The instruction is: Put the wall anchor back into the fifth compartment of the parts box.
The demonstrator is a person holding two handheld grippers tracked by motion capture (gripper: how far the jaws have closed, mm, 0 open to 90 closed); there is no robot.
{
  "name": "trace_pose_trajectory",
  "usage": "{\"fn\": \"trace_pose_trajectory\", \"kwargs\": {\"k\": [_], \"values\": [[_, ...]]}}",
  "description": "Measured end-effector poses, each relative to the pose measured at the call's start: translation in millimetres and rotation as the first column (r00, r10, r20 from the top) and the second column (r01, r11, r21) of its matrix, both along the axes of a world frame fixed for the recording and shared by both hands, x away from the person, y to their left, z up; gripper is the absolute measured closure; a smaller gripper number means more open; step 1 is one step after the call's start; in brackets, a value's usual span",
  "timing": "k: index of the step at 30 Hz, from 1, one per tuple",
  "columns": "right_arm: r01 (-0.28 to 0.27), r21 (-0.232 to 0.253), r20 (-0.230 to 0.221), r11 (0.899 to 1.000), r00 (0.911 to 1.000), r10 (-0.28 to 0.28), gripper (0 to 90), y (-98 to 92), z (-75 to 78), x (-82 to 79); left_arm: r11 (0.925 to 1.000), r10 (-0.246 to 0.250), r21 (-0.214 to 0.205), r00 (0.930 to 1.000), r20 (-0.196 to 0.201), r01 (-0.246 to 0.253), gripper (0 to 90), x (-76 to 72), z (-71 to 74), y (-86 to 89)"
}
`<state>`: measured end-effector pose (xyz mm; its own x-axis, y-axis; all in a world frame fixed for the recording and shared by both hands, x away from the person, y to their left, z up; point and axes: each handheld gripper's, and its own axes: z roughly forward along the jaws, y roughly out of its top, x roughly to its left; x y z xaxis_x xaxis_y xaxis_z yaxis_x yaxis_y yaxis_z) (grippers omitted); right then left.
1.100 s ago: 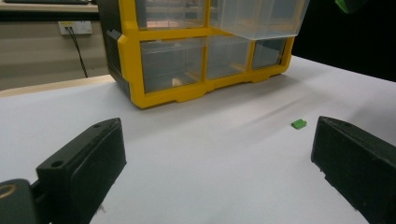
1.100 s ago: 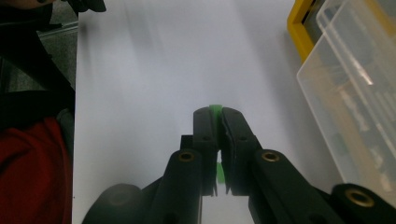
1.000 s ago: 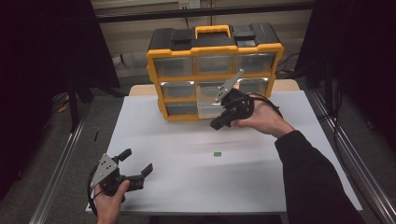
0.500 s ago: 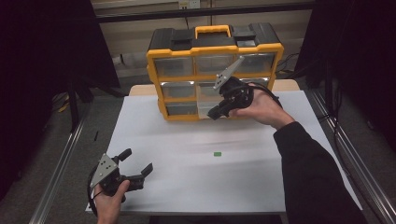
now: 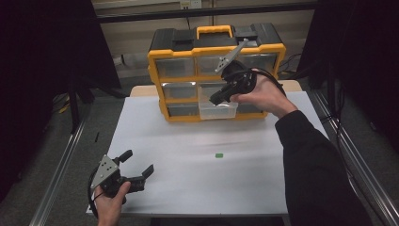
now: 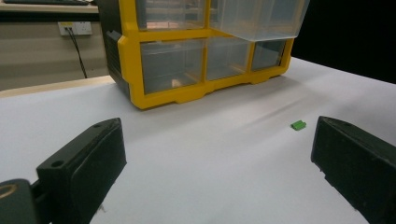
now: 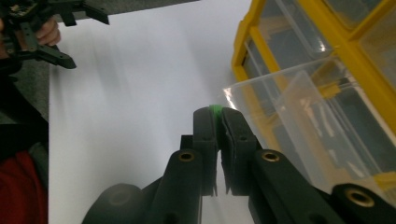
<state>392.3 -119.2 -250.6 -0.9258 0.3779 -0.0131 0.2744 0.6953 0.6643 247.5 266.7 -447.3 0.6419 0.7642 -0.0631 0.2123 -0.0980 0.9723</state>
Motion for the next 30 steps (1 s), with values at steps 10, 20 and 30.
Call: {"fn": "trace_pose_trajectory", "kwargs": {"k": [10, 20, 30], "values": [[0.065, 0.013, -0.005, 0.998, 0.9979, -0.064, 84.9, -5.2, 7.0, 19.5, 1.0000, -0.009, 0.002, 1.0000, 0.003, 0.009, 3.0, 0.8, 0.0, 0.5], [0.120, -0.027, -0.034, 0.992, 0.9921, -0.121, 84.8, -11.2, -2.6, 34.1, 0.9998, -0.016, 0.006, 0.9999, 0.003, 0.016, 3.3, 1.0, -0.2, -0.5], [0.134, -0.090, -0.064, 0.987, 0.9880, -0.140, 84.8, -8.3, -14.9, 45.3, 0.9998, -0.016, 0.008, 0.9999, 0.004, 0.016, 3.4, 0.9, 0.0, -0.2]]}}
